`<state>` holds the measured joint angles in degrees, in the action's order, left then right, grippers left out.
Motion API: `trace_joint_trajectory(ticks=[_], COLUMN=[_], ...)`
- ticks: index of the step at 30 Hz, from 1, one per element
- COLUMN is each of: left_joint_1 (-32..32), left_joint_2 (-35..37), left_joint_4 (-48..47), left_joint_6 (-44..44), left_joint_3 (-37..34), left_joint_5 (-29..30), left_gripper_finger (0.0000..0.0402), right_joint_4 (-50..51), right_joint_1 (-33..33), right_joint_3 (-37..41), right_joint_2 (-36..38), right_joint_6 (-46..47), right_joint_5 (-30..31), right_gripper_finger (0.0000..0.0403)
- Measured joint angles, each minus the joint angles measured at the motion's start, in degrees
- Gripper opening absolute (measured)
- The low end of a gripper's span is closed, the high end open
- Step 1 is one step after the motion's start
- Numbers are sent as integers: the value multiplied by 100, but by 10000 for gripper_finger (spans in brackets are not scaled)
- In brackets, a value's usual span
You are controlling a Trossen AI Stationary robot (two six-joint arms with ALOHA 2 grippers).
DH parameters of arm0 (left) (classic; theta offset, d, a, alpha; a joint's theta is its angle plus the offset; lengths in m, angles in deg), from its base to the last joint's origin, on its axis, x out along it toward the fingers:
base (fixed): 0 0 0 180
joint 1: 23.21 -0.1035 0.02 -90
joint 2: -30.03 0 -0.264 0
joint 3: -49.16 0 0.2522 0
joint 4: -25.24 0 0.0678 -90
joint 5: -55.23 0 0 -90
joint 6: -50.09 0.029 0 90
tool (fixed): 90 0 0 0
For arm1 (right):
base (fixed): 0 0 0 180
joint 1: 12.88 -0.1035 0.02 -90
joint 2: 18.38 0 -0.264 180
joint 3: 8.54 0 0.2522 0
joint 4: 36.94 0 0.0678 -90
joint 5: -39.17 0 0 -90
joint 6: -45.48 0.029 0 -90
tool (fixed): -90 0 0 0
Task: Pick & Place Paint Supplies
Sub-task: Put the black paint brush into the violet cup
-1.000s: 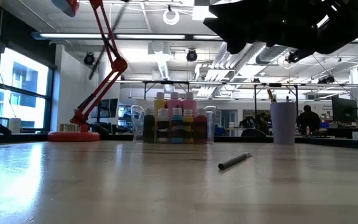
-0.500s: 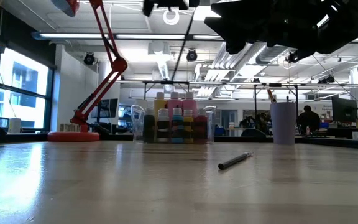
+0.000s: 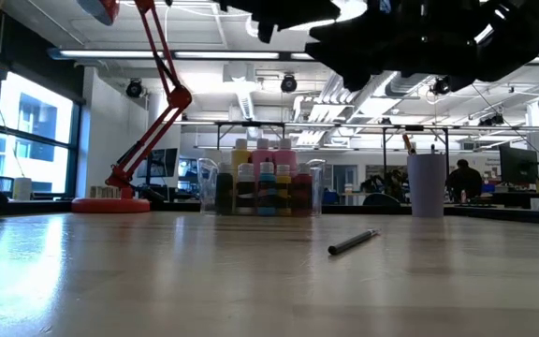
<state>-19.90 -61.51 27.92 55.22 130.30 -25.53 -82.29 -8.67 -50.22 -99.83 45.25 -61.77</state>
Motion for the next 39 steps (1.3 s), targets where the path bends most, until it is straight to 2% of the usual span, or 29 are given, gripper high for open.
trace_joint_trajectory(ticks=[5,10,13,17,25,39], left_joint_1=[1,2,2,2,4,2], left_joint_2=[12,19,19,19,19,19], left_joint_4=[18,-79,-104,-63,-155,-163], left_joint_6=[66,66,66,64,64,65], left_joint_3=[4,4,4,4,6,6], left_joint_5=[28,35,66,78,347,366], left_gripper_finger=[0,0,0,0,0,2], right_joint_4=[133,155,146,129,136,186], right_joint_1=[146,225,219,219,219,219], right_joint_3=[2,2,2,2,2,2], right_joint_2=[0,0,0,0,0,0], right_joint_6=[-4,-83,-85,-102,-223,-399], right_joint_5=[-19,-323,-307,-304,-306,-312], right_gripper_finger=[188,187,174,130,11,5])
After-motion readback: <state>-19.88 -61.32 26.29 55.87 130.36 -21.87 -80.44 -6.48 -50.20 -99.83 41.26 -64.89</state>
